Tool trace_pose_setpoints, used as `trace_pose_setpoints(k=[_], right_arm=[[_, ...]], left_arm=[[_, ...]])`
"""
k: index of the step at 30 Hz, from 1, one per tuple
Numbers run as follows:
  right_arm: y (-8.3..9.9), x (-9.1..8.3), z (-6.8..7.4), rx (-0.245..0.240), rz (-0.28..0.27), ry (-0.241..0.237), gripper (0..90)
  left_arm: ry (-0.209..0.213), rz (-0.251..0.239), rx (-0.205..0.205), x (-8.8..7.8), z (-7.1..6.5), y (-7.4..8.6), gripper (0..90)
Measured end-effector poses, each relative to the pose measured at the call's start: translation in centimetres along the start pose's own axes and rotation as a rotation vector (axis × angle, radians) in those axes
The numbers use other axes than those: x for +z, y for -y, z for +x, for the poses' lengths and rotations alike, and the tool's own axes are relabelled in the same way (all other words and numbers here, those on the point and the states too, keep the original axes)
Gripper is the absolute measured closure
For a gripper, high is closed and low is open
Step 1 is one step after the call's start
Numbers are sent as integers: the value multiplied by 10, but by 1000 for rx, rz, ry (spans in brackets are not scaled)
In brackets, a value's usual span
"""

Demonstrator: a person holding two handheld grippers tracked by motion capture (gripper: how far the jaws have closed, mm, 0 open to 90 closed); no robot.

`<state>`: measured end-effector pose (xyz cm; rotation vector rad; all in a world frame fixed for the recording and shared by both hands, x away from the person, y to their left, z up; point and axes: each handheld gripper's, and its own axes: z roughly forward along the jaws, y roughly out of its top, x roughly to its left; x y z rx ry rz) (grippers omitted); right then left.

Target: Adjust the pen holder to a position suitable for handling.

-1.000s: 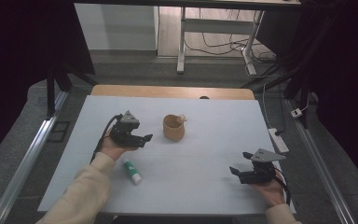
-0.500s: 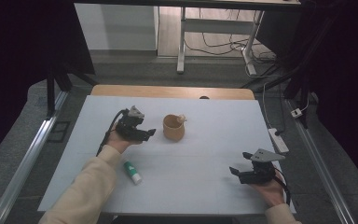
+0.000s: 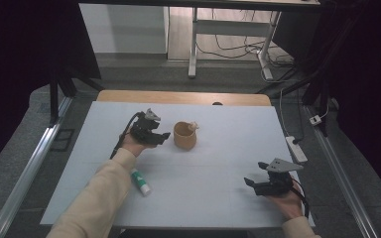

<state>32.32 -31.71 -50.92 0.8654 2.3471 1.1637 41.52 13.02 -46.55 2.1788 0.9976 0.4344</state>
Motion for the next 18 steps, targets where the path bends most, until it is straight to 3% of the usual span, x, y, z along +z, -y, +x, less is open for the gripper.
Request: trace_pose_setpoints(k=[12,15,16,18], right_arm=[[0,0,0,0,-2,-1,162],[0,0,0,1,0,2,162],[0,0,0,1,0,2,162],[0,0,0,1,0,2,163]], left_arm=[[-2,13,25,16,4,-9,510],[4,21,27,22,7,-10,626],[6,24,30,23,7,-10,626],[16,27,34,27,9,-10,740]])
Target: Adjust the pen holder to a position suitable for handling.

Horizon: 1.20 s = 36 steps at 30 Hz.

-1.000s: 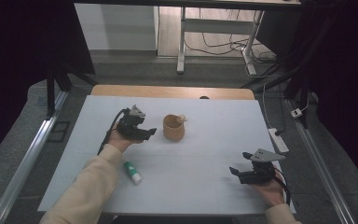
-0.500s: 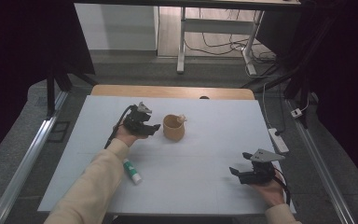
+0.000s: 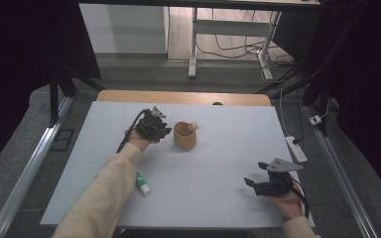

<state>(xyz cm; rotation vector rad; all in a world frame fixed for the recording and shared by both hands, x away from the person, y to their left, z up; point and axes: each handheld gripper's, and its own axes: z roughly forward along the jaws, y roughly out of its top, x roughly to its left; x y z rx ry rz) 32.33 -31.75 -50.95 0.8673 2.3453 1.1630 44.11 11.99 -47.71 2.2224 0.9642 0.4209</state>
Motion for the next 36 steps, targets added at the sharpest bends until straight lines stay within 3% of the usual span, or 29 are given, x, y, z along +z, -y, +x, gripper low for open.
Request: trace_pose_setpoints(k=[1,2,3,4,6,36], right_arm=[[0,0,0,0,0,0,163],[0,0,0,-1,1,-1,163],[0,0,0,-1,1,-1,163],[0,0,0,-1,1,-1,163],[0,0,0,-1,2,-1,163],[0,-1,0,0,-3,-4,163]], left_arm=[[5,-1,-2,2,1,0,740],[12,4,3,4,2,0,816],[15,6,2,5,2,-1,816],[19,8,3,7,3,-1,873],[26,5,-2,10,5,-1,883],[41,44,33,45,8,-12,885]])
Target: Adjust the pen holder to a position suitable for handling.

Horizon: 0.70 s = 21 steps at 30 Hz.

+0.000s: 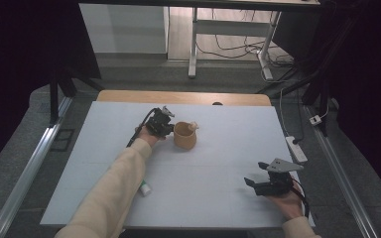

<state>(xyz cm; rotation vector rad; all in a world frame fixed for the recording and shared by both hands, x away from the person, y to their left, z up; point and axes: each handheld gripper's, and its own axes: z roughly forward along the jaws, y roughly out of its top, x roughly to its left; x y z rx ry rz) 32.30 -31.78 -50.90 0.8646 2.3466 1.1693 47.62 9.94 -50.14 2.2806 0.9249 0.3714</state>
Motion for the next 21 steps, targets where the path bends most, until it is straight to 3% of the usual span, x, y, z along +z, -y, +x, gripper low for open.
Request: trace_pose_setpoints(k=[21], right_arm=[[0,1,0,-4,10,0,164]], left_arm=[[25,2,-18,1,2,0,886]])
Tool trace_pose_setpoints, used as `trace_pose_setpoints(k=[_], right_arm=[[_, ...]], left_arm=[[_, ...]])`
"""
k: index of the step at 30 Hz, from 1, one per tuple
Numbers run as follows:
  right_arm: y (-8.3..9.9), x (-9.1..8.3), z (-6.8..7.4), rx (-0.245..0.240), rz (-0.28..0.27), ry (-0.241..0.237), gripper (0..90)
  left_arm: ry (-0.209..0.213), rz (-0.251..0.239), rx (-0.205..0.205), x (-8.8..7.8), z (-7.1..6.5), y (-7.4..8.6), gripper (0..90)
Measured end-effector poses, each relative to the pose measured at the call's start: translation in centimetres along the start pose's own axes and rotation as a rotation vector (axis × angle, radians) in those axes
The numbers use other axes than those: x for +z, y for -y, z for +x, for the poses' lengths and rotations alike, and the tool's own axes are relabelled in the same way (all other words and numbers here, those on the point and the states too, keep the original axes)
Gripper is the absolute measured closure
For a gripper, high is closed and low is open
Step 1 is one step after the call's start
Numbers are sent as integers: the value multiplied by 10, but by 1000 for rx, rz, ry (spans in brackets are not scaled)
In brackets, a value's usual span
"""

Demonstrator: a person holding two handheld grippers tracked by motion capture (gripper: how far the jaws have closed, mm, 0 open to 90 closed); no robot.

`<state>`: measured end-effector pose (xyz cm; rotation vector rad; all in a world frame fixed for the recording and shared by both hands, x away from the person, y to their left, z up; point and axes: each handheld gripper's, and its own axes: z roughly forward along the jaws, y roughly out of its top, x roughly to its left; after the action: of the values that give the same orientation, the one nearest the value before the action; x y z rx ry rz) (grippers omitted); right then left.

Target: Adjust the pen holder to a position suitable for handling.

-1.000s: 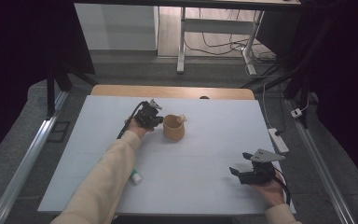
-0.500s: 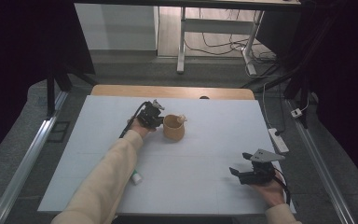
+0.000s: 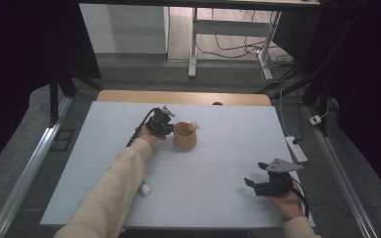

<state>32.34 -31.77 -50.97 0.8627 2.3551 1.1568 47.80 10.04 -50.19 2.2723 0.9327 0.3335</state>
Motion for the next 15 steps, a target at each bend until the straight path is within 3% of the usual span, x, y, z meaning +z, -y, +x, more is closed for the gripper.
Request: trace_pose_setpoints(k=[15], right_arm=[[1,1,0,-3,7,-1,164]], left_arm=[[0,6,16,1,-5,-2,887]])
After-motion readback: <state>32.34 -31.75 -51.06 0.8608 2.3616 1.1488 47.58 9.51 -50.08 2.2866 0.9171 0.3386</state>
